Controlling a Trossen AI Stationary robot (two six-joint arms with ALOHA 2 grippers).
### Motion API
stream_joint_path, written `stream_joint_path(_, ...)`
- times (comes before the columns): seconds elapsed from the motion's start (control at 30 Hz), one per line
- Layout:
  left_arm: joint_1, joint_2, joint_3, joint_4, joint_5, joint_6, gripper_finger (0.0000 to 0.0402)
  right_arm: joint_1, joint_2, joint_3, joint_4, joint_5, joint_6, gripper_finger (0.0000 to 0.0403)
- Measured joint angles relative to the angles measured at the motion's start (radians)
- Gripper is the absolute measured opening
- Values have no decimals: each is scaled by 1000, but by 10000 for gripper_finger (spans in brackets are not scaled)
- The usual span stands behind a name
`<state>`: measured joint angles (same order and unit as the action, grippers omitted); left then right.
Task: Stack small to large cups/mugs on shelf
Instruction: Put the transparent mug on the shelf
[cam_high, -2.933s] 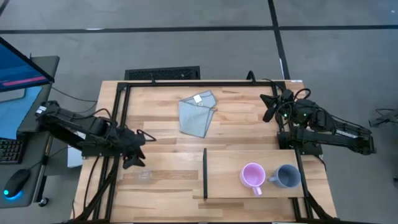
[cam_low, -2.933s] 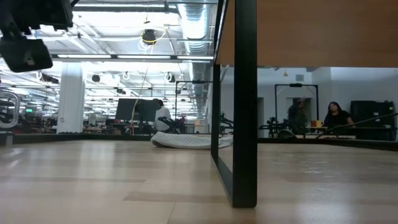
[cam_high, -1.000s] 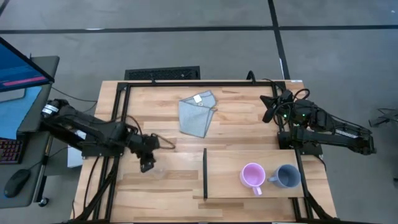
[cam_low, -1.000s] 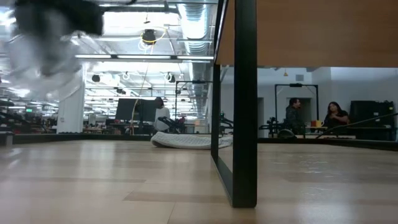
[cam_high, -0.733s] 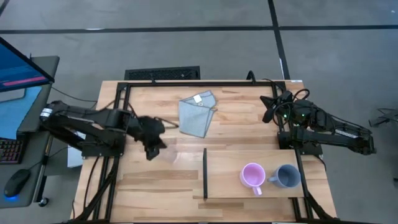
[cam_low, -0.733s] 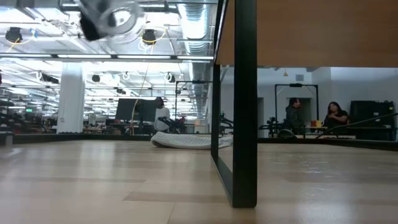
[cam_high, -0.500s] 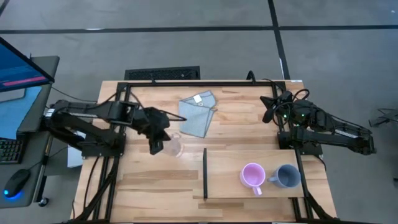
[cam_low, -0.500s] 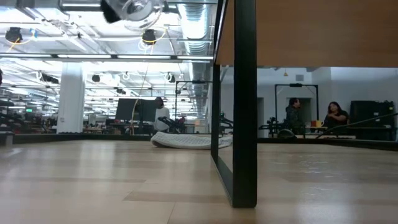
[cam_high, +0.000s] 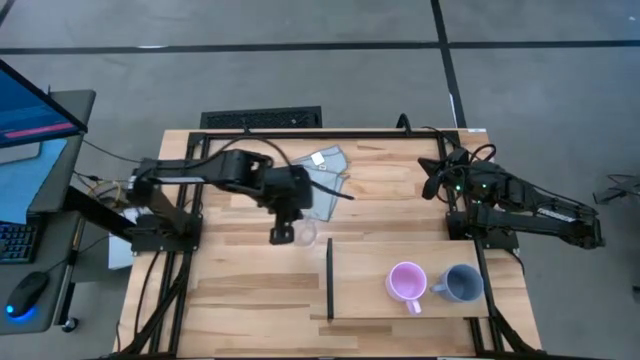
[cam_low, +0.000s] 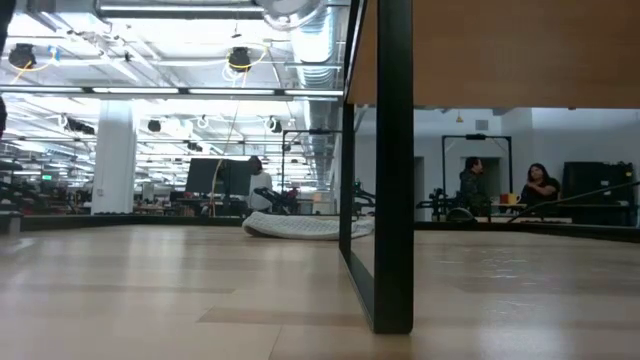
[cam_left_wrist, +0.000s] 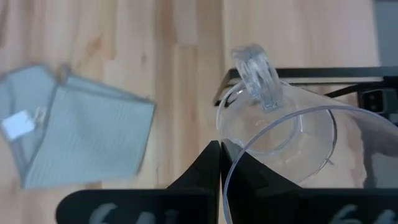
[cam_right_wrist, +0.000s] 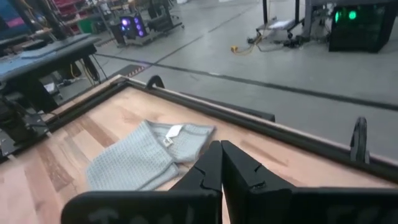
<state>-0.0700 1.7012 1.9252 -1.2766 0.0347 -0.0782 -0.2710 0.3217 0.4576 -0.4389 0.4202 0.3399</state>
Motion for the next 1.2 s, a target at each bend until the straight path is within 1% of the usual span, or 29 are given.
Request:
stream_joint_path(0.1, -2, 72, 96, -33, 33, 23, 0, 0, 0, 0, -36, 0, 27, 24)
stream_joint_path(0.33, -30, 197, 276, -44, 31, 29, 0, 0, 0, 0, -107, 0, 52, 24)
stream_joint_path(0.43, -34, 227, 325, -40, 18, 30, 0, 0, 0, 0, -128, 0, 53, 24)
stream_joint_path(0.5, -31, 239, 338, -29, -23, 36, 0, 0, 0, 0, -141, -1, 53, 24)
stream_joint_path(0.6, -11, 249, 339, -7, -134, 64, 0, 0, 0, 0, -138, -3, 52, 24)
stream_joint_path(0.63, 3, 250, 336, 3, -147, 74, 0, 0, 0, 0, -139, -4, 52, 24)
stream_joint_path(0.67, 18, 249, 332, 20, -140, 76, 0, 0, 0, 0, -138, -4, 52, 24)
stream_joint_path(0.77, 62, 249, 329, 97, -26, 54, 0, 1, 0, 0, -138, -8, 52, 24)
stream_joint_path(0.83, 73, 249, 329, 127, 8, 50, 0, 1, 0, 0, -138, -13, 49, 24)
stream_joint_path(1.0, 52, 249, 328, 111, 22, 51, 0, 1, 0, 0, -138, -28, 46, 24)
stream_joint_path(1.2, 0, 249, 328, 137, 21, 52, 0, 1, 0, 0, -138, -30, 45, 24)
